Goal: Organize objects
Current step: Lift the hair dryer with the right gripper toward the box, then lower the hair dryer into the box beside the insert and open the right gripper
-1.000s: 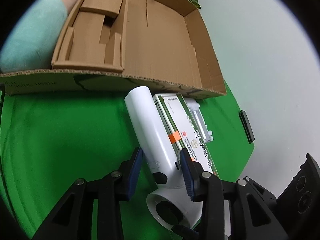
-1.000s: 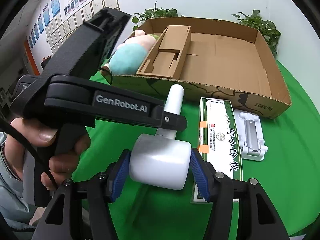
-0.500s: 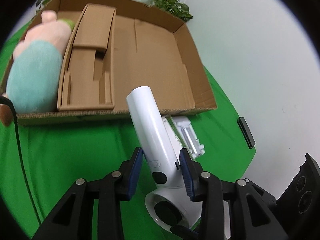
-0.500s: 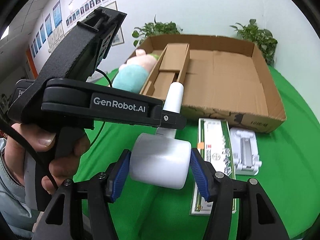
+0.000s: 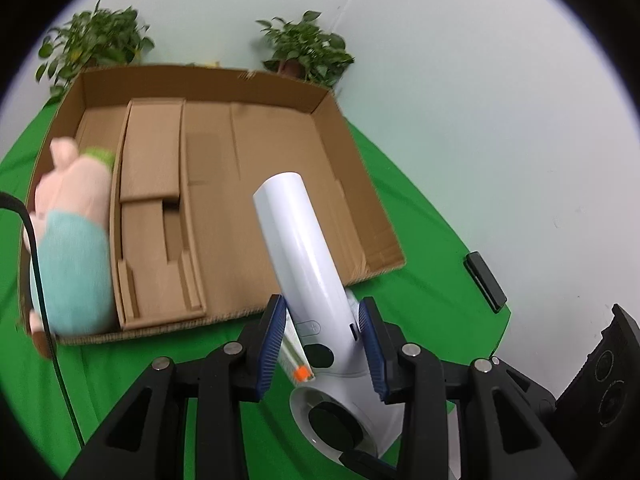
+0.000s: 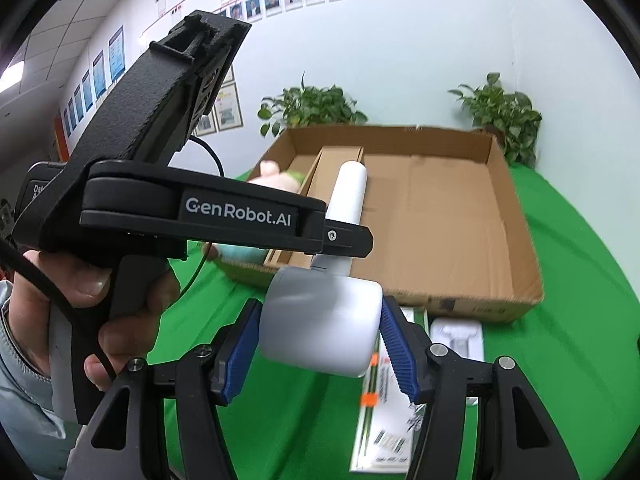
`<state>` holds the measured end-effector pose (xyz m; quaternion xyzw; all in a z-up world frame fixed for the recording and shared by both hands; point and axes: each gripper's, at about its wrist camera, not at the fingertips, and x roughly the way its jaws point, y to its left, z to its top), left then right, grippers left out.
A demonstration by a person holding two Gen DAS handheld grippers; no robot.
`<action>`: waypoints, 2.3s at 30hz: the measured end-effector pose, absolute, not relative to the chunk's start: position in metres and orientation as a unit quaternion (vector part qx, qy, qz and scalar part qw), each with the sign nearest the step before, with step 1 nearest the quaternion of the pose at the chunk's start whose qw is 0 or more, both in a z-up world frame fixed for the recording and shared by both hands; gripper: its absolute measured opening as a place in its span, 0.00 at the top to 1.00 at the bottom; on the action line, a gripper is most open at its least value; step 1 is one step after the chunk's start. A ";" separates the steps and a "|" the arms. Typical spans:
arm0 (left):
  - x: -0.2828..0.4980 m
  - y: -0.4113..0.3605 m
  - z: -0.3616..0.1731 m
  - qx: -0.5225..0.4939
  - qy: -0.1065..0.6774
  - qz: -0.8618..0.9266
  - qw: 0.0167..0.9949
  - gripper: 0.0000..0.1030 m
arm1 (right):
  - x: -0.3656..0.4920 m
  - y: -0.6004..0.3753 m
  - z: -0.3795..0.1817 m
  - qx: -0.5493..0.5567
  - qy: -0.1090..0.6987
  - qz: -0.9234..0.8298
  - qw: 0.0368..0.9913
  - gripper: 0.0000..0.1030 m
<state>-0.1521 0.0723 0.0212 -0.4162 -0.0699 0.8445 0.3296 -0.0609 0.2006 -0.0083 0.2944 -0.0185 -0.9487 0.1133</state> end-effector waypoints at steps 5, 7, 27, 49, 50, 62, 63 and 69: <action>-0.159 0.081 0.038 -0.402 -0.059 0.849 0.336 0.66 | -0.066 0.206 0.008 0.280 -0.016 -0.955 0.101 0.45; -0.163 0.082 0.043 -0.400 -0.058 0.850 0.337 0.66 | -0.070 0.209 0.012 0.278 -0.019 -0.956 0.096 0.46; -0.225 0.080 0.050 -0.407 -0.036 0.858 0.310 0.66 | -0.139 0.207 0.028 0.295 -0.064 -0.947 0.111 0.46; -0.302 0.117 -0.044 -0.511 0.024 0.819 0.259 0.71 | -0.242 0.231 -0.075 0.402 -0.144 -0.899 0.102 0.47; -0.304 0.118 -0.047 -0.517 0.027 0.816 0.256 0.74 | -0.248 0.237 -0.079 0.404 -0.146 -0.898 0.100 0.47; -0.300 0.092 -0.011 -0.495 -0.018 0.836 0.237 0.73 | -0.267 0.226 -0.096 0.430 -0.160 -0.883 0.097 0.48; -0.298 0.088 -0.007 -0.490 -0.018 0.840 0.232 0.73 | -0.270 0.223 -0.096 0.432 -0.157 -0.883 0.099 0.47; -0.287 0.055 -0.008 -0.483 -0.032 0.851 0.204 0.73 | -0.277 0.212 -0.099 0.447 -0.149 -0.876 0.106 0.45</action>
